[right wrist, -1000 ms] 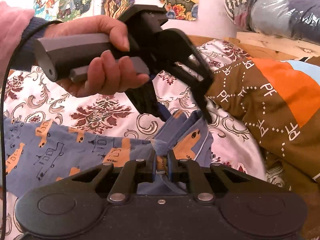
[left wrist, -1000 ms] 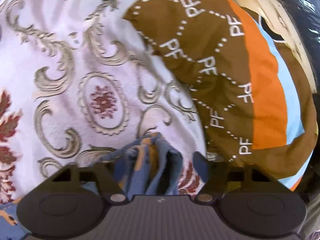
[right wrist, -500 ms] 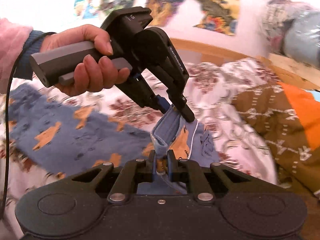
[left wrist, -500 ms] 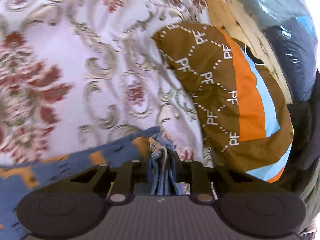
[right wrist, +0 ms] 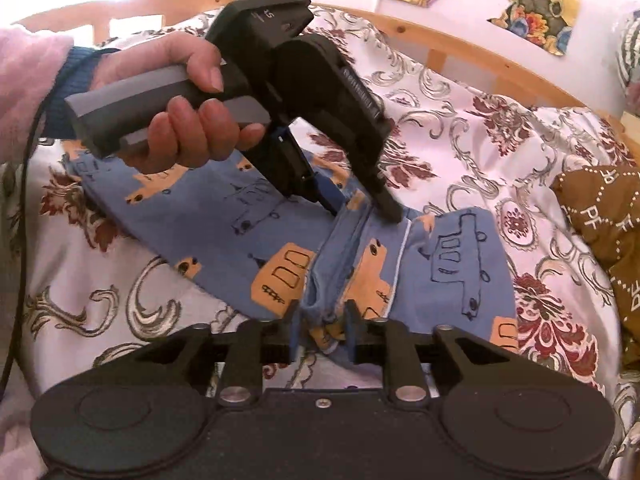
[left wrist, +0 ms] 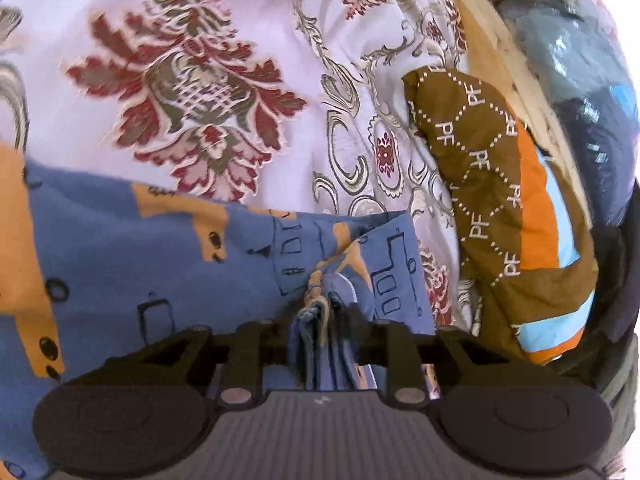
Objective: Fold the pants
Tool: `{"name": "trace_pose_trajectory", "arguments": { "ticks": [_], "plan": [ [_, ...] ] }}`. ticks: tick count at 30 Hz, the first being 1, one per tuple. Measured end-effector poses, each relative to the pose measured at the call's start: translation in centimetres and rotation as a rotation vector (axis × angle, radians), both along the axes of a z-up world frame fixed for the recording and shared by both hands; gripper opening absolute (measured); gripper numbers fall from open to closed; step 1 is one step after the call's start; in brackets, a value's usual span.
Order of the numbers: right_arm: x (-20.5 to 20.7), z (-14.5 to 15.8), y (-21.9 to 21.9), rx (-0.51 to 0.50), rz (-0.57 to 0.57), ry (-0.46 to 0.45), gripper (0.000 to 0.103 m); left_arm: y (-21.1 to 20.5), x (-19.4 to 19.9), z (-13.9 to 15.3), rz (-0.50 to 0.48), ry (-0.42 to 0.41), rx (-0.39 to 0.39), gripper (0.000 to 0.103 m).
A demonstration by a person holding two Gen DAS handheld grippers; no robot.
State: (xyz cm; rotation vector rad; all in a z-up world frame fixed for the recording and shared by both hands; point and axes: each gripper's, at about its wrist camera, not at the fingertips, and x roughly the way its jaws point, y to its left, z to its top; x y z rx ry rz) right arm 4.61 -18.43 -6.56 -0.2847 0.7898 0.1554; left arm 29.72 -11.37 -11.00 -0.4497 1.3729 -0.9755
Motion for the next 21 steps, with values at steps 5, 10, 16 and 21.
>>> {"name": "trace_pose_trajectory", "arguments": {
  "ticks": [5,10,16,21],
  "plan": [
    [-0.4,-0.1,1.1,-0.071,0.015,-0.017,0.050,0.8,0.6,0.4,0.012,0.001,-0.039,0.065],
    [-0.1,-1.0,2.1,-0.156,0.023,0.005,0.051,0.9,0.5,0.5,0.019,-0.012,-0.017,0.062],
    [0.4,-0.9,1.3,-0.126,-0.019,0.011,0.021,0.9,0.5,0.7,0.007,-0.054,0.034,0.032],
    [0.5,-0.1,1.2,-0.088,-0.038,-0.005,0.014,1.1,0.4,1.3,0.006,-0.066,0.020,0.017]
  ]
}}
